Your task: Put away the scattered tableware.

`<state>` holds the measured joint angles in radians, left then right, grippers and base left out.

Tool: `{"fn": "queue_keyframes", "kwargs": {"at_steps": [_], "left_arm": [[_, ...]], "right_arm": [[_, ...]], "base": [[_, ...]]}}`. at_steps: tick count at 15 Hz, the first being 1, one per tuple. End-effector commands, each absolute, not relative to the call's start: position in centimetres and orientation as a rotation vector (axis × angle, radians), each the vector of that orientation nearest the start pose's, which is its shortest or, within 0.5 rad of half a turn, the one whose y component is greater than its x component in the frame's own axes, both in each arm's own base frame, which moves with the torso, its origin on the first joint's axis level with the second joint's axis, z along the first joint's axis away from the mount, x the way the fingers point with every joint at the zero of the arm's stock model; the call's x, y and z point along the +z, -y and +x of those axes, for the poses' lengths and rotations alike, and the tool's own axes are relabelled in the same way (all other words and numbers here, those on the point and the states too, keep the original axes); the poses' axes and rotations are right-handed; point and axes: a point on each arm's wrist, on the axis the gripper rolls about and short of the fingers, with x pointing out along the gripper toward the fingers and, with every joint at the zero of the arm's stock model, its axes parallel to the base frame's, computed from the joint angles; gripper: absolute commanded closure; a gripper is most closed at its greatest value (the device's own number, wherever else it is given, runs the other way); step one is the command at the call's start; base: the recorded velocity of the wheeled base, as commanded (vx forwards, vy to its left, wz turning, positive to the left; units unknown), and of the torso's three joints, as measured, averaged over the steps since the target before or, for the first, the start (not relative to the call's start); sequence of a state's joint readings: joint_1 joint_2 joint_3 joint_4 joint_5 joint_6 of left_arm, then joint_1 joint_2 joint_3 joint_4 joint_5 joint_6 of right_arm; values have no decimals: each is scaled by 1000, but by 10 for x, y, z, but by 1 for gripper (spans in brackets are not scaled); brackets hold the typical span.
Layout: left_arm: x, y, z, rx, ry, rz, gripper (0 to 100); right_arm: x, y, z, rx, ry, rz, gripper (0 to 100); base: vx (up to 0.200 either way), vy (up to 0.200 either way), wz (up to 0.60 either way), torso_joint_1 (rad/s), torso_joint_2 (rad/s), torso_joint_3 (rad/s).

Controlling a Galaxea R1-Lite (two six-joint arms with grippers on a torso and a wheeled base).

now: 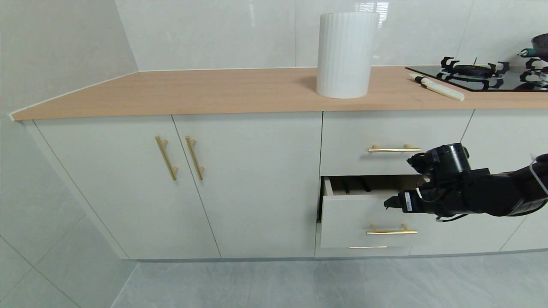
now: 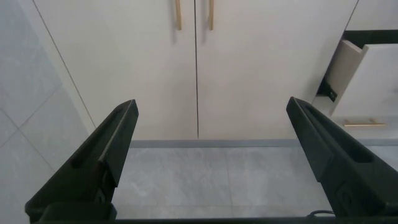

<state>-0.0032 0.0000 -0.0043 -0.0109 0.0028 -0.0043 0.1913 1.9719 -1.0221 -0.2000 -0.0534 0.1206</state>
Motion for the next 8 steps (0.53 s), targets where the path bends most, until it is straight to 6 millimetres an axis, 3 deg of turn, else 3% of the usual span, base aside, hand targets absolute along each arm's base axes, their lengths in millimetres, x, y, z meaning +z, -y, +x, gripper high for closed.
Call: {"fn": "queue_keyframes", "kwargs": {"at_steps": [1,4,8], "left_arm": [[78,0,-23,0,15,-5,0],[77,0,-23,0,14,-5,0],[78,0,-23,0,14,-5,0]], "right_arm": [[107,-71,348,101,-757,13,0],[81,-83,355,99,-833,-22,0],[60,-87,376,35,-715,-23,0]], "base": [[0,0,0,0,0,0],[0,0,0,0,0,0],[0,0,0,0,0,0]]}}
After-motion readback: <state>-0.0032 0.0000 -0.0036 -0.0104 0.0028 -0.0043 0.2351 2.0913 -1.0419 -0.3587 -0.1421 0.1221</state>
